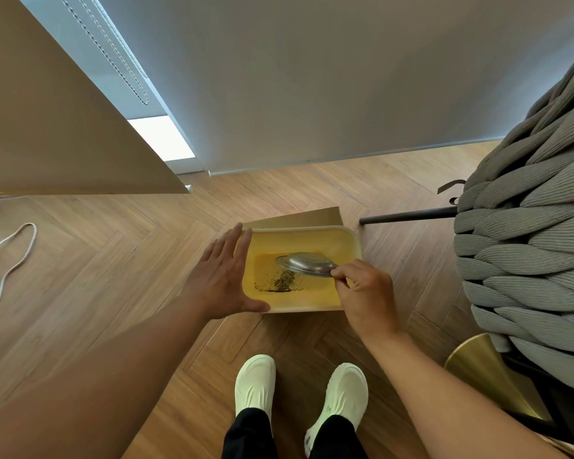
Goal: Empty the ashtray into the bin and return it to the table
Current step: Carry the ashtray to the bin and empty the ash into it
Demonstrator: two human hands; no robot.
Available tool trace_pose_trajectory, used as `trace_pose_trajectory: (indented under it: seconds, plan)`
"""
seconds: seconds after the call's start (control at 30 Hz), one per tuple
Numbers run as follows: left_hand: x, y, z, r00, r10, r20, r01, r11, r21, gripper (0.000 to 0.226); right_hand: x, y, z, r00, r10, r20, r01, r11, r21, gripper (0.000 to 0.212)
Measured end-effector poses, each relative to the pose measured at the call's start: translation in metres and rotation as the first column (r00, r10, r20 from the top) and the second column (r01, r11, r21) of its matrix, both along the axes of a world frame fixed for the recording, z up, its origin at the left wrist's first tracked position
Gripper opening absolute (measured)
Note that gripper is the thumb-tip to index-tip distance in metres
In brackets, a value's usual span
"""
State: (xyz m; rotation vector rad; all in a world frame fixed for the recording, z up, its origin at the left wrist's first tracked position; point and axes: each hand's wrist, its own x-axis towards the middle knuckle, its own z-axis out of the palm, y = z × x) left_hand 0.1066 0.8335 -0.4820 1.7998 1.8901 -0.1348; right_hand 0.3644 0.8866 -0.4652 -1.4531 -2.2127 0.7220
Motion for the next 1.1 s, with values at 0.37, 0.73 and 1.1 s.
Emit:
trace_pose_trajectory:
  seconds: [0.37,0.73,1.1]
  plan:
    - [0.013,0.010,0.011,0.995,-0.043,0.094,0.032,0.992,0.120,0.104,-0.001,0.014,-0.002,0.832,-0.549,-0.078,0.371,0.656,-0.657,0.027]
    - [0.016,0.013,0.008,0.986,-0.049,0.159,0.037,0.996,0.079,0.112,-0.004,0.018,-0.005,0.758,-0.632,-0.164,0.178,0.442,-0.879,0.020]
    - [0.013,0.012,0.008,0.983,-0.052,0.177,0.038,0.996,0.084,0.107,-0.006,0.027,0.002,0.971,-0.193,-0.142,0.004,0.607,-0.795,0.082]
